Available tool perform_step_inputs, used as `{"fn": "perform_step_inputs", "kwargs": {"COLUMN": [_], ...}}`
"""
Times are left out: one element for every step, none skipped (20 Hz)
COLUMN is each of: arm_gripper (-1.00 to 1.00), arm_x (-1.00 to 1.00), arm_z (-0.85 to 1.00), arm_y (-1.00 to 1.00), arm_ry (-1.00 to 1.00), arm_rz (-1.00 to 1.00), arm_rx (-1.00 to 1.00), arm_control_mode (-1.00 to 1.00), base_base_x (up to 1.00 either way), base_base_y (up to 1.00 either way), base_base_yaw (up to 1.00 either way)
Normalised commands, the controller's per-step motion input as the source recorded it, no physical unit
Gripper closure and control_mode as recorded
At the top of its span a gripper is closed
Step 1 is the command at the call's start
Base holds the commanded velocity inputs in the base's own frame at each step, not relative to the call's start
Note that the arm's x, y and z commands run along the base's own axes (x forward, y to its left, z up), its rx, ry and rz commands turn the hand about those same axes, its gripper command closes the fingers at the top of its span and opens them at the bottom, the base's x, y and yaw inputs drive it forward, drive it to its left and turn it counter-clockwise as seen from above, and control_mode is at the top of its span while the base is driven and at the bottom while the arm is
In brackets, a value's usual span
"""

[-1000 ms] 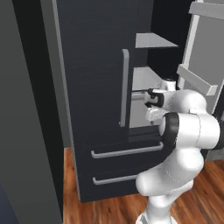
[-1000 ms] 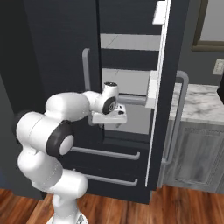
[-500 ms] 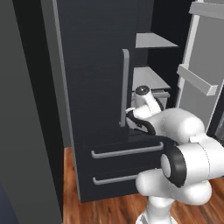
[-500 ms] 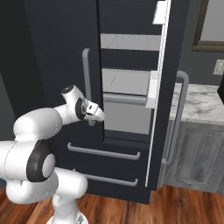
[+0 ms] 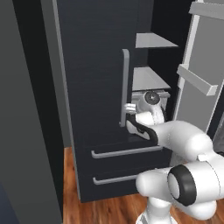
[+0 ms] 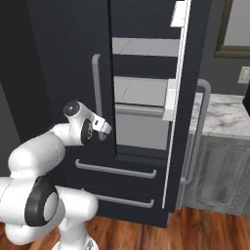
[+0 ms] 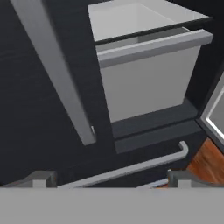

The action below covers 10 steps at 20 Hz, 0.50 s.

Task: Place one of the steaks on the plate and the other in the bowl. Then place the bowl in the fridge.

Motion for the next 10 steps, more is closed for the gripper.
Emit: {"fn": "perform_step_inputs", "kwargs": {"arm_gripper": [-1.0, -1.0, -1.0, -1.0, -1.0, -1.0, -1.0, -1.0, -1.0, -1.0], "arm_x": [0.0, 0.01, 0.11, 0.16, 0.16, 0.25, 0.27, 0.29, 0.29, 0.33], "arm_z": [0.61, 0.73, 0.8, 0.85, 0.84, 0.68, 0.21, 0.0, 0.0, 0.0], "arm_y": [0.19, 0.09, 0.06, 0.05, 0.11, 0.26, 0.16, 0.13, 0.0, 0.0], "arm_ry": [-0.21, -0.15, -0.06, 0.0, 0.0, 0.0, 0.11, 0.09, 0.03, 0.02], "arm_rz": [0.29, 0.27, 0.25, 0.17, 0.1, 0.02, 0.01, 0.0, 0.0, -0.02], "arm_rx": [-0.11, -0.1, -0.13, -0.15, -0.16, -0.17, -0.07, -0.01, 0.0, 0.0], "arm_control_mode": [-1.0, -1.0, -1.0, -1.0, -1.0, -1.0, -1.0, -1.0, -1.0, -1.0], "base_base_x": [0.0, 0.0, 0.0, 0.0, 0.0, 0.0, 0.0, 0.0, 0.0, 0.0], "base_base_y": [0.0, 0.0, 0.0, 0.0, 0.0, 0.0, 0.0, 0.0, 0.0, 0.0], "base_base_yaw": [0.0, 0.0, 0.0, 0.0, 0.0, 0.0, 0.0, 0.0, 0.0, 0.0]}}
